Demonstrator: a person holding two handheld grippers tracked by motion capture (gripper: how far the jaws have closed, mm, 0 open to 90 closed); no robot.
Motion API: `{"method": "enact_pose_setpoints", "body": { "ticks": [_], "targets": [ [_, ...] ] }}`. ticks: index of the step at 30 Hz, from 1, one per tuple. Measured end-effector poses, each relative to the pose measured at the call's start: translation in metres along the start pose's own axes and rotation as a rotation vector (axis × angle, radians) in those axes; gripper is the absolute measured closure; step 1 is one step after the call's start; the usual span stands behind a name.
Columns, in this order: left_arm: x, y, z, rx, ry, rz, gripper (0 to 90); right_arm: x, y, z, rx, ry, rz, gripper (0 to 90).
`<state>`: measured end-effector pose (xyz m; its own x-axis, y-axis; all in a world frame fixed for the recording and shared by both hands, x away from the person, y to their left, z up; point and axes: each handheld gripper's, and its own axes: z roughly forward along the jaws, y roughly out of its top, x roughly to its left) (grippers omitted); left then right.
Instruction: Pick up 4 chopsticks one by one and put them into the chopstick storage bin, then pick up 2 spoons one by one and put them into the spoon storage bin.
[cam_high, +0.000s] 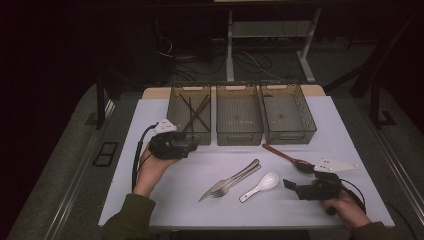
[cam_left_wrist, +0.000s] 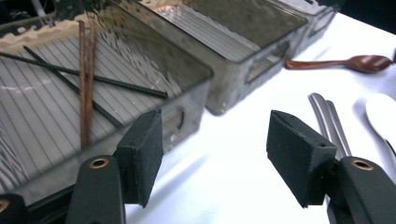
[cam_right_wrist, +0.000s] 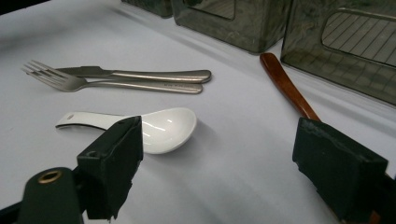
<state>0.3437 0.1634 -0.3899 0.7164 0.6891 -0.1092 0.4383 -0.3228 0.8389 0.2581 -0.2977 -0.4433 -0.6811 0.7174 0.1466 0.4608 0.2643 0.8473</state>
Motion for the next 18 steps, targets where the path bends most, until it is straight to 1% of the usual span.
{"method": "enact_pose_setpoints", "body": {
  "ticks": [4, 8, 12, 16, 18],
  "targets": [
    [-0.006, -0.012, -0.005, -0.003, -0.010, 0.008, 30.0, 0.001, 0.000, 0.001, 0.004, 0.001, -0.004, 16.0],
    [-0.014, -0.023, -0.010, -0.018, -0.023, 0.012, 25.8, 0.001, 0.001, 0.002, 0.004, 0.001, -0.008, 16.0],
    [-0.023, -0.033, -0.011, -0.017, -0.036, 0.033, 19.6, 0.000, 0.001, 0.001, 0.004, -0.002, -0.006, 16.0],
    [-0.030, -0.042, -0.011, -0.021, -0.052, 0.035, 13.1, 0.000, 0.001, 0.001, 0.003, -0.004, -0.006, 16.0],
    [-0.034, -0.047, -0.011, -0.022, -0.059, 0.036, 11.9, -0.001, 0.001, 0.001, -0.001, -0.006, -0.003, 16.0]
  ]
}}
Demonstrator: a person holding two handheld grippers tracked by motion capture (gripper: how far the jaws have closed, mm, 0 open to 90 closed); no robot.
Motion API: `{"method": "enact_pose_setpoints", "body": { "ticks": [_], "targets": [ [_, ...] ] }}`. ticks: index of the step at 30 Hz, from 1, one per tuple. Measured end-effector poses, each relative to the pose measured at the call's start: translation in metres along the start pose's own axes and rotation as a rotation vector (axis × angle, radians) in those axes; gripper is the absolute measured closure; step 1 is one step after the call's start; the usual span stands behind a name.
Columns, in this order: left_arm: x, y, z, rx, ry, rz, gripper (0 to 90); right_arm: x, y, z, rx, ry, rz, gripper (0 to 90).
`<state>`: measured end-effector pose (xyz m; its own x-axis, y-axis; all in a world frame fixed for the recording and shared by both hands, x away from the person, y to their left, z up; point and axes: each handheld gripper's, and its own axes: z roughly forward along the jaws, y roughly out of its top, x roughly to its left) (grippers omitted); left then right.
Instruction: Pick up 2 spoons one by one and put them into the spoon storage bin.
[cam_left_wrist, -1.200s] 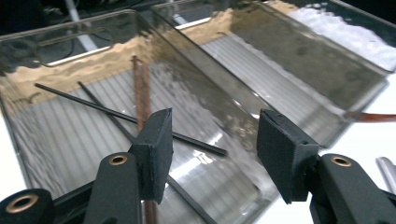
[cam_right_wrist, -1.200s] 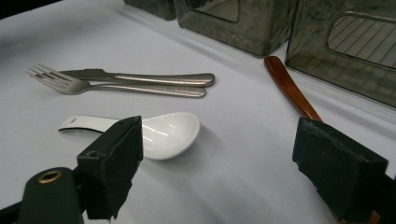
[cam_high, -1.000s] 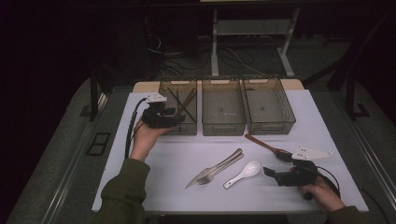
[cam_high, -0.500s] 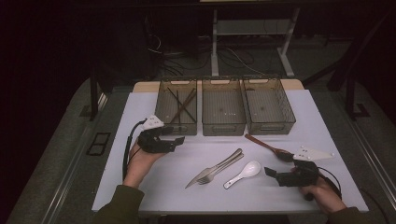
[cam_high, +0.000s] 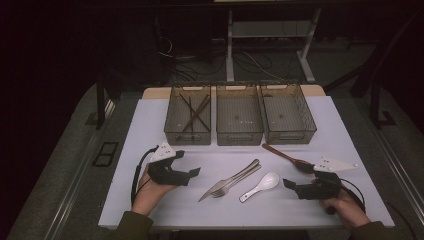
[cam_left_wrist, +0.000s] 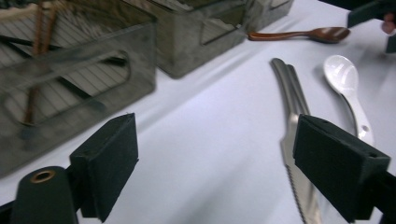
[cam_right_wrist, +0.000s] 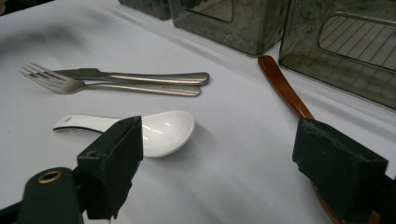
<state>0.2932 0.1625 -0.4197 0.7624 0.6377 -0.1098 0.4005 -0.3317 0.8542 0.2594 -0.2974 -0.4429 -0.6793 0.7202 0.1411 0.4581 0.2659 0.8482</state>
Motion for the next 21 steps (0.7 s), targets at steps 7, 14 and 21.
{"method": "enact_pose_setpoints", "body": {
  "ticks": [7, 14, 21],
  "targets": [
    [-0.009, -0.010, 0.002, 0.012, -0.018, 0.037, 1.5, -0.002, 0.000, -0.003, -0.016, -0.001, 0.005, 13.9],
    [-0.010, -0.015, 0.006, 0.040, -0.019, 0.052, 0.0, -0.005, 0.002, -0.004, -0.014, -0.020, 0.011, 13.9],
    [-0.008, -0.014, 0.006, 0.054, -0.034, 0.051, 0.0, -0.014, 0.009, -0.008, -0.001, -0.060, 0.038, 11.9]
  ]
}}
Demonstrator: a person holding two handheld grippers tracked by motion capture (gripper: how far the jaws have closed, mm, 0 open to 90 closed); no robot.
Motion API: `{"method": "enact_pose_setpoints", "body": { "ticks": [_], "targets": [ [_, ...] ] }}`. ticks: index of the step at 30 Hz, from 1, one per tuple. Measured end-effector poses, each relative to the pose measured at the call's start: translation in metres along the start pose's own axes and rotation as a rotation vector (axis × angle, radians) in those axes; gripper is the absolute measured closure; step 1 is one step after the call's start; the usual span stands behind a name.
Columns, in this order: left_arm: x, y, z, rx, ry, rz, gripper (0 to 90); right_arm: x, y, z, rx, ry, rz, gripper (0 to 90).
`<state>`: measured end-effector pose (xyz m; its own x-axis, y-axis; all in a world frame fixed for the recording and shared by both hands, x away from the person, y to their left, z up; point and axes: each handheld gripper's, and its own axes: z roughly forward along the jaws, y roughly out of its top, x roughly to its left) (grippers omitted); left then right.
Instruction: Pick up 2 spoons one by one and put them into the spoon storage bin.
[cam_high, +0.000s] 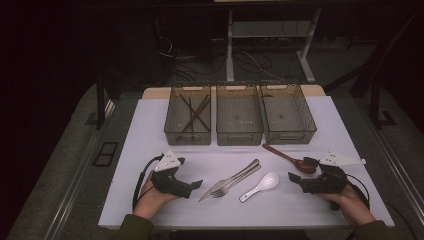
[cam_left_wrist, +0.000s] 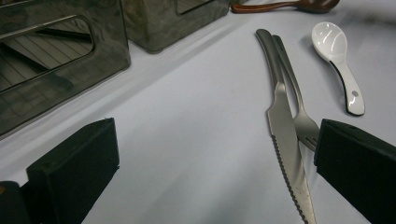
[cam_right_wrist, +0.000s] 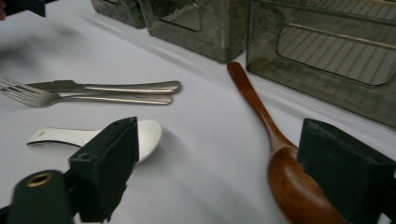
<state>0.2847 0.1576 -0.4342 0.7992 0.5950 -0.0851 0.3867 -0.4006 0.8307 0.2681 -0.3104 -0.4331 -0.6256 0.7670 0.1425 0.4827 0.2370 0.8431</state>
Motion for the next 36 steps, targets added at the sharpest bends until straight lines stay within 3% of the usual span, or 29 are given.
{"method": "enact_pose_setpoints", "body": {
  "ticks": [8, 17, 27, 36],
  "targets": [
    [-0.001, -0.002, -0.001, 0.013, 0.006, 0.002, 0.0, -0.012, 0.009, -0.005, 0.026, -0.025, -0.039, 11.9],
    [-0.001, -0.003, -0.001, 0.015, 0.000, -0.008, 0.0, -0.033, 0.018, -0.001, 0.060, -0.029, -0.031, 14.2],
    [-0.001, -0.004, -0.001, 0.016, -0.004, -0.007, 0.0, -0.061, 0.023, 0.007, 0.115, -0.042, 0.025, 17.0],
    [-0.002, -0.005, -0.001, 0.015, -0.011, -0.009, 0.0, -0.068, 0.015, 0.010, 0.203, -0.017, 0.059, 26.5]
  ]
}}
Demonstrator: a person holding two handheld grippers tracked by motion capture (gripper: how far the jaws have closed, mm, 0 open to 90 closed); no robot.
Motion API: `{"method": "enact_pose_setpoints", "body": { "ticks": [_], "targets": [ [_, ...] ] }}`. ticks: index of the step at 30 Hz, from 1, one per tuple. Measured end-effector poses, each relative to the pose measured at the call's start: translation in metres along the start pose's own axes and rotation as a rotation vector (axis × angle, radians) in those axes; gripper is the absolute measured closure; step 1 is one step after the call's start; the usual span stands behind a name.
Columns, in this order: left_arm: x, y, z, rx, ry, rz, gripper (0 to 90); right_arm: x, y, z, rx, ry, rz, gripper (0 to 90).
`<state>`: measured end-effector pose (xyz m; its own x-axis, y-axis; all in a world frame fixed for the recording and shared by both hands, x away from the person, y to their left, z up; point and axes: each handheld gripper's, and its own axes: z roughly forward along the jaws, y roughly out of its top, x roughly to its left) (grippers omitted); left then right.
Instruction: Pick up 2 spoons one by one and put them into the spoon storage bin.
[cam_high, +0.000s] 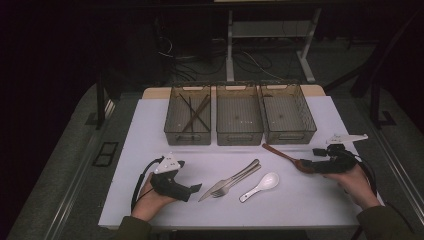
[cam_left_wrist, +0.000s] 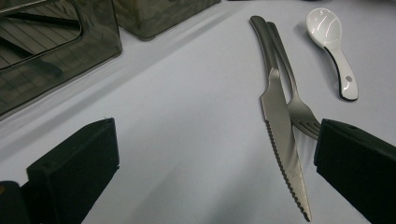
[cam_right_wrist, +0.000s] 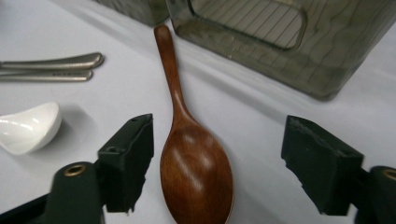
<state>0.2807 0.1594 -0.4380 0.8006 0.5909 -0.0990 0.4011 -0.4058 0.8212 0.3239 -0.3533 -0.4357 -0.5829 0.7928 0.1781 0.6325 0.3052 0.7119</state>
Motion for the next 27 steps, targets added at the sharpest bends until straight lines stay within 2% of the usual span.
{"method": "enact_pose_setpoints", "body": {
  "ticks": [3, 13, 22, 27],
  "targets": [
    [0.0004, -0.0006, -0.0004, 0.000, 0.001, -0.001, 0.0, -0.0013, -0.0017, 0.0019, 0.024, 0.007, 0.001, 32.7],
    [0.0009, -0.0020, 0.0003, 0.002, -0.007, -0.002, 0.0, -0.0025, -0.0067, 0.0070, 0.078, 0.046, 0.010, 42.0],
    [0.0009, -0.0025, 0.0010, 0.007, -0.010, -0.002, 0.0, -0.0003, -0.0080, 0.0090, 0.101, 0.048, 0.001, 48.0],
    [0.0001, -0.0025, 0.0019, 0.011, -0.004, 0.002, 0.0, 0.0018, -0.0084, 0.0094, 0.106, 0.041, -0.028, 50.2]
  ]
}}
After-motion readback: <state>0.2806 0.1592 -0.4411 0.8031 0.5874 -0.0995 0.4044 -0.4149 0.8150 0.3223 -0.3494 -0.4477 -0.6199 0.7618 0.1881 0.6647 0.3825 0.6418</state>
